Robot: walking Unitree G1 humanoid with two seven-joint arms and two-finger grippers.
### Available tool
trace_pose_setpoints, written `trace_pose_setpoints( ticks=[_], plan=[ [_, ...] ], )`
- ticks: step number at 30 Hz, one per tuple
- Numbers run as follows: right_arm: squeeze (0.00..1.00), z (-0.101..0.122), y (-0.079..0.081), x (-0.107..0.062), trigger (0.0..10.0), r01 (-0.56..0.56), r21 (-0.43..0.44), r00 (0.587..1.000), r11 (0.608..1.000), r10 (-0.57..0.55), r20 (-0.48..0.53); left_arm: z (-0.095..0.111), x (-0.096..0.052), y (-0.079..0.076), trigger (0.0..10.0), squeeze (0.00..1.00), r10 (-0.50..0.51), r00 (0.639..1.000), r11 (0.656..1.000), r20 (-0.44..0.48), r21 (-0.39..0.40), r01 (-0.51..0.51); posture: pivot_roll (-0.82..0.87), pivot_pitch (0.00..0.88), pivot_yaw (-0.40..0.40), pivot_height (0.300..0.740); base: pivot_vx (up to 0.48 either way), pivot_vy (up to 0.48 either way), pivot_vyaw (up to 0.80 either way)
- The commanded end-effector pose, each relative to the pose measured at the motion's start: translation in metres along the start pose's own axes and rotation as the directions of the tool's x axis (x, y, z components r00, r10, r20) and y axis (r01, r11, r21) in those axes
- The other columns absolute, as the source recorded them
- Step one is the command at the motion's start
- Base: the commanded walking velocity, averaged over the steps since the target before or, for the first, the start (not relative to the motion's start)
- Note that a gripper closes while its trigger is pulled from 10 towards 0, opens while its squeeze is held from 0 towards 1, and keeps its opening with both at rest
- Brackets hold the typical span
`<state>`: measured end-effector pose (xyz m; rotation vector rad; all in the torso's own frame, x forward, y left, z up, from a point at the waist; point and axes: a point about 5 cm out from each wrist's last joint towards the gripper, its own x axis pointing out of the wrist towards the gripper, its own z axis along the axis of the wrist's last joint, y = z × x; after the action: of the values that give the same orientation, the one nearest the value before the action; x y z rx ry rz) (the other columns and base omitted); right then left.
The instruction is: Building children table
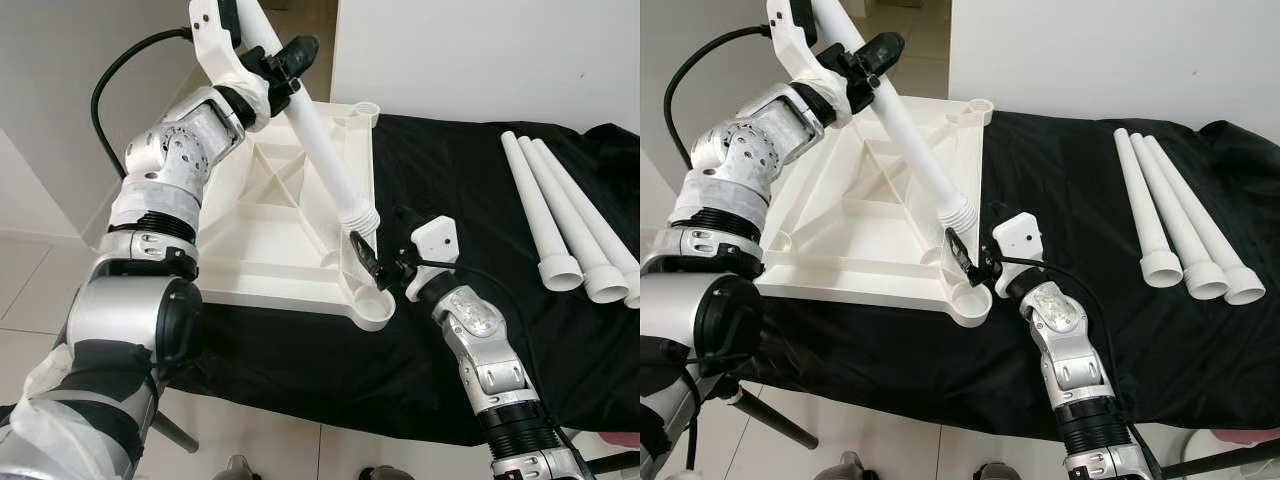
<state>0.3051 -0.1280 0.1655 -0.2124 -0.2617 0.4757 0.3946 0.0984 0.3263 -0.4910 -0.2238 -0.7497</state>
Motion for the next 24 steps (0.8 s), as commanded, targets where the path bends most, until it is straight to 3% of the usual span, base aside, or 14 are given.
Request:
trace_pose_setpoints(
  ticks=[1,4,9,10,12,14,24],
  plan=[
    [0.0,0.003,0.001,0.004,10.0,-0.008,-0.01,1.0,1.0,0.008,0.002,0.0,0.001,-0.004,10.0,0.0,-0.023,1.0,0.999,0.004,0.025,0.023,-0.05,0.0,-0.005,0.74,0.0,0.0,0.0],
    [0.0,0.009,0.001,0.015,10.0,0.005,-0.028,1.0,1.0,-0.005,-0.004,-0.01,0.004,-0.017,10.0,0.0,-0.041,0.999,0.996,-0.007,0.079,0.042,-0.05,0.0,-0.005,0.74,0.0,0.0,0.0],
    [0.0,0.012,0.001,0.021,10.0,0.009,-0.031,1.0,0.999,-0.009,-0.007,-0.015,0.005,-0.024,10.0,0.0,-0.052,0.999,0.993,-0.014,0.108,0.053,-0.05,0.0,-0.007,0.74,0.0,0.0,0.0],
    [0.0,0.014,0.0,0.028,10.0,0.021,-0.044,1.0,0.999,-0.021,-0.016,-0.022,0.007,-0.033,10.0,0.0,-0.065,0.998,0.988,-0.024,0.139,0.068,-0.05,0.0,-0.007,0.74,0.0,0.0,0.0],
    [0.0,0.014,0.0,0.028,10.0,0.021,-0.044,1.0,0.999,-0.021,-0.016,-0.022,0.007,-0.033,10.0,0.0,-0.065,0.998,0.988,-0.024,0.139,0.068,-0.05,0.0,-0.007,0.74,0.0,0.0,0.0],
    [0.0,0.019,-0.003,0.043,10.0,0.038,-0.07,0.999,0.997,-0.04,-0.034,-0.033,0.011,-0.052,10.0,0.0,-0.105,0.994,0.976,-0.039,0.185,0.111,-0.04,0.0,-0.018,0.74,0.0,0.0,0.0],
    [0.0,0.024,-0.002,0.069,10.0,0.04,-0.118,0.995,0.992,-0.05,-0.085,-0.045,0.013,-0.08,10.0,0.0,-0.17,0.984,0.964,-0.045,0.201,0.176,-0.04,0.0,-0.022,0.74,0.0,0.0,0.0]
  ],
)
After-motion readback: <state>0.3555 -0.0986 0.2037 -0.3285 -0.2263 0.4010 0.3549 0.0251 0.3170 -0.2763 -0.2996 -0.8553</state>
